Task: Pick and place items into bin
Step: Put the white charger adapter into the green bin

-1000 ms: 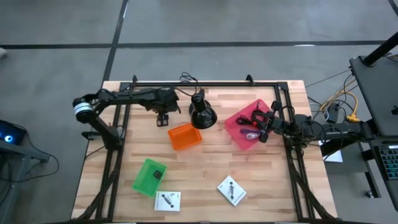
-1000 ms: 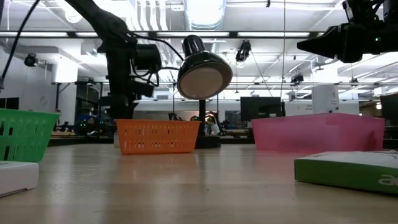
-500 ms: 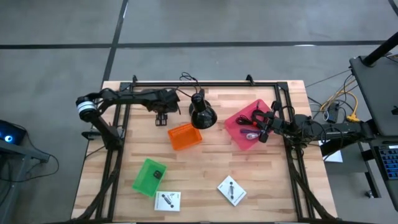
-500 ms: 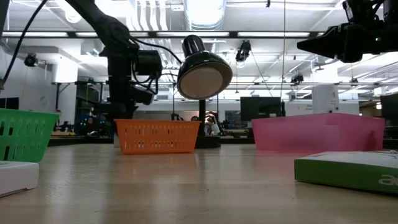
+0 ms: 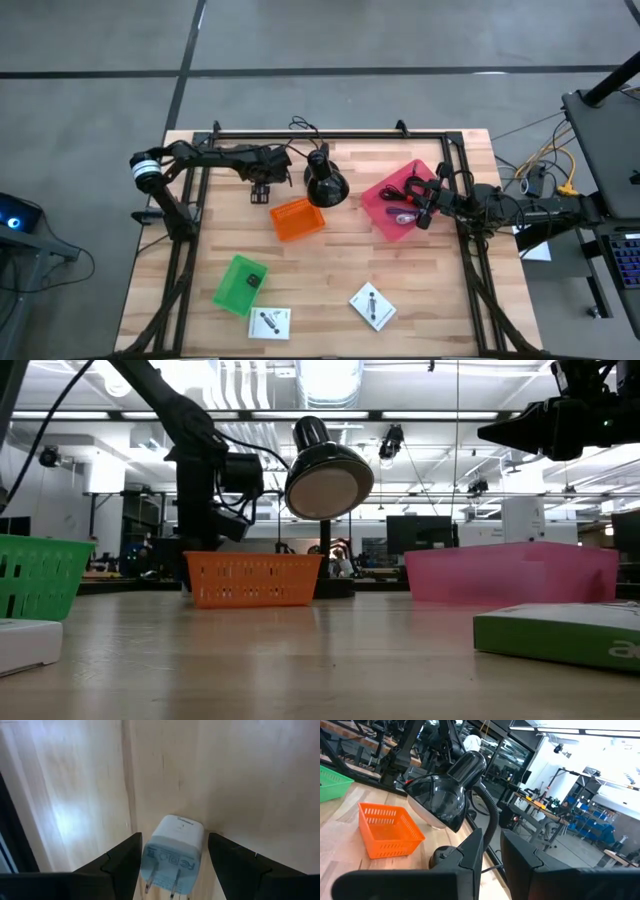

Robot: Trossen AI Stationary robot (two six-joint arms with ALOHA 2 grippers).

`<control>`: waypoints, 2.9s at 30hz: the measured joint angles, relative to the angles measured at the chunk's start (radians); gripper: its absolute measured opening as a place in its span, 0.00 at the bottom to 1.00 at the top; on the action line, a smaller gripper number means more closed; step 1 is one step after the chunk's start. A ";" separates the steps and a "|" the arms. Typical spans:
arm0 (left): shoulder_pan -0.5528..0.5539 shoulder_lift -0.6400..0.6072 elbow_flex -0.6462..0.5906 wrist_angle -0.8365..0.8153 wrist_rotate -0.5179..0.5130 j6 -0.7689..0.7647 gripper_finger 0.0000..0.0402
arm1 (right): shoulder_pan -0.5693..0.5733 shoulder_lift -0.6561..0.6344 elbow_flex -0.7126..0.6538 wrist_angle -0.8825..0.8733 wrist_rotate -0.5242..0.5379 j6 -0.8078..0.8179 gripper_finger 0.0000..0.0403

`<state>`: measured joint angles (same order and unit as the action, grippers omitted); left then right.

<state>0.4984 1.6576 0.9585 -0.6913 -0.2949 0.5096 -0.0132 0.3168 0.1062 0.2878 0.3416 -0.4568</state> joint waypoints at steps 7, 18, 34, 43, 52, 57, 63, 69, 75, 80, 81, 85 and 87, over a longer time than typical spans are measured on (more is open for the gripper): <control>0.000 0.012 0.000 0.001 -0.001 0.003 0.53 | 0.000 0.000 0.000 0.000 0.000 0.000 0.14; 0.000 0.012 0.000 0.001 -0.001 0.002 0.42 | 0.000 0.000 0.000 0.000 0.000 0.000 0.14; -0.007 -0.007 0.020 -0.100 -0.001 -0.064 0.33 | 0.000 0.001 0.000 0.000 0.000 0.000 0.14; -0.071 -0.085 0.094 -0.304 0.052 -0.263 0.33 | 0.000 0.001 0.000 -0.001 0.000 0.001 0.14; -0.231 -0.181 0.130 -0.389 0.131 -0.549 0.33 | 0.000 0.001 0.000 0.000 0.000 0.001 0.14; -0.349 -0.204 0.155 -0.459 0.162 -0.707 0.33 | 0.000 0.001 0.000 0.000 0.000 0.001 0.14; -0.502 -0.205 0.174 -0.505 0.242 -0.905 0.33 | 0.000 0.001 0.000 0.000 0.000 0.001 0.14; -0.633 -0.204 0.197 -0.505 0.273 -1.093 0.33 | 0.000 0.001 0.000 0.000 0.000 0.012 0.14; -0.742 -0.204 0.224 -0.503 0.314 -1.331 0.33 | 0.000 0.002 0.000 0.000 -0.001 0.076 0.14; -0.821 -0.204 0.221 -0.491 0.348 -1.589 0.33 | 0.000 0.002 0.000 0.000 -0.001 0.063 0.14; -0.837 -0.203 0.220 -0.491 0.357 -1.632 0.33 | 0.000 0.002 0.000 0.000 -0.001 0.064 0.14; -0.894 -0.201 0.220 -0.481 0.369 -1.784 0.33 | 0.000 0.002 0.000 -0.001 -0.001 0.066 0.14; -0.917 -0.197 0.220 -0.465 0.372 -1.844 0.33 | 0.000 0.002 0.000 -0.006 -0.001 0.086 0.14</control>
<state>-0.4189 1.4610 1.1782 -1.1558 0.0775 -1.3342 -0.0134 0.3183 0.1062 0.2814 0.3405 -0.3704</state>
